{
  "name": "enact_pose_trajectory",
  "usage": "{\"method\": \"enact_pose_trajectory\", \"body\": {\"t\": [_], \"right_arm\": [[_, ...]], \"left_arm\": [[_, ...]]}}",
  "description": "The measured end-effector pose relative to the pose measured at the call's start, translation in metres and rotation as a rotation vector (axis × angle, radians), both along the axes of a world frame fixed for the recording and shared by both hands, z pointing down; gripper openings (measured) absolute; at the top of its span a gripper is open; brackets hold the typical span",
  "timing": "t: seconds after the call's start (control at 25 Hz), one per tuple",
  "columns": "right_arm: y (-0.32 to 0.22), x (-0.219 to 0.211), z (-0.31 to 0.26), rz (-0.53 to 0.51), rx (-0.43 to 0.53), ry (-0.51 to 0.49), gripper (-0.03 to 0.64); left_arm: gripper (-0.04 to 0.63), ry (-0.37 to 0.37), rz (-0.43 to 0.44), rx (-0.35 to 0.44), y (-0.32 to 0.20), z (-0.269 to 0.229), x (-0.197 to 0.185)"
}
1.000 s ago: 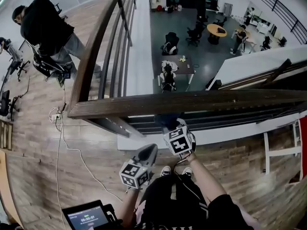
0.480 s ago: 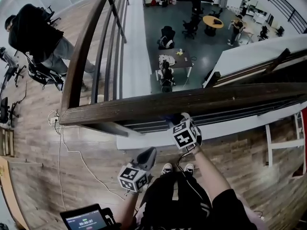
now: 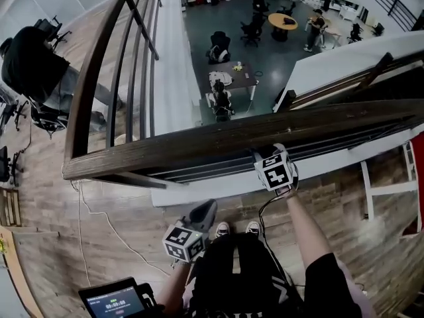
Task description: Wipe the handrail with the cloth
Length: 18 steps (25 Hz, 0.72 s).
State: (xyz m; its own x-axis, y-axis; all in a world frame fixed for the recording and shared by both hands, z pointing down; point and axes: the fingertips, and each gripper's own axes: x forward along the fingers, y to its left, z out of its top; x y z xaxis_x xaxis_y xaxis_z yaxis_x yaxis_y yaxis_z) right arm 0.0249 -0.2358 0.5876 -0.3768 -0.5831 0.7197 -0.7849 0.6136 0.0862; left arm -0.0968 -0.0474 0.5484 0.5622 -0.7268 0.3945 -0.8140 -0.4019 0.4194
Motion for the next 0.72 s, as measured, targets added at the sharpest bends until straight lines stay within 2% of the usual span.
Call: {"method": "enact_pose_trajectory", "body": {"t": [0.2, 0.4, 0.6, 0.72], "right_arm": [[-0.032, 0.088, 0.001, 0.076, 0.02, 0.039, 0.109], [-0.056, 0.175, 0.002, 0.145, 0.04, 0.081, 0.109], [-0.074, 0.252, 0.002, 0.202, 0.054, 0.124, 0.109], [-0.079, 0.291, 0.004, 0.26, 0.051, 0.141, 0.109]], "left_arm": [[0.0, 0.013, 0.018, -0.006, -0.014, 0.001, 0.044], [0.0, 0.059, 0.028, 0.011, -0.025, -0.005, 0.09], [0.0, 0.025, 0.068, -0.005, -0.028, 0.001, 0.131], [0.0, 0.041, 0.077, -0.012, -0.025, 0.006, 0.142]]}}
